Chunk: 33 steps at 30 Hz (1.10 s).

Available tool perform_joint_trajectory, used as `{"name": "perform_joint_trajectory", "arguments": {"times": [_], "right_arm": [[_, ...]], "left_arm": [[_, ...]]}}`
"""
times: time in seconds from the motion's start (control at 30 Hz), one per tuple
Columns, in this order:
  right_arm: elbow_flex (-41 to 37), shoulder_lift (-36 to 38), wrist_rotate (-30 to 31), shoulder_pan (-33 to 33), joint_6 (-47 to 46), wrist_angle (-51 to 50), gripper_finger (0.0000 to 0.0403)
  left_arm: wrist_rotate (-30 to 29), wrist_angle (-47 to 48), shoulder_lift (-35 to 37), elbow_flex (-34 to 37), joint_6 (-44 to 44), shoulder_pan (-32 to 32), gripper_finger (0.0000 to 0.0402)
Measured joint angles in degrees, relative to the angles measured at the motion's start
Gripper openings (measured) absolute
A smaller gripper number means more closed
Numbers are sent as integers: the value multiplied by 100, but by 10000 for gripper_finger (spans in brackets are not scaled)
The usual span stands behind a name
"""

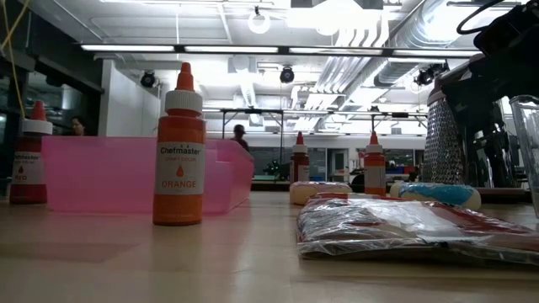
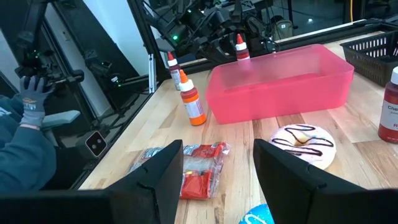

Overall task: Pick & Place Food Item
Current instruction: Put the middle red food coloring bottle into the transparent bin

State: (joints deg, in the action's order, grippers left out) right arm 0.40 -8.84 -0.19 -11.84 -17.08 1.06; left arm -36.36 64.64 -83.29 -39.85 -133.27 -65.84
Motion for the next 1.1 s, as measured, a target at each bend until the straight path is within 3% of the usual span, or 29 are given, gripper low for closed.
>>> {"name": "perform_joint_trajectory", "arguments": {"times": [1.1], "right_arm": [[0, -2, 0, 0, -2, 0, 183]], "left_arm": [[-813, -371, 0, 437, 619, 247, 227]]}}
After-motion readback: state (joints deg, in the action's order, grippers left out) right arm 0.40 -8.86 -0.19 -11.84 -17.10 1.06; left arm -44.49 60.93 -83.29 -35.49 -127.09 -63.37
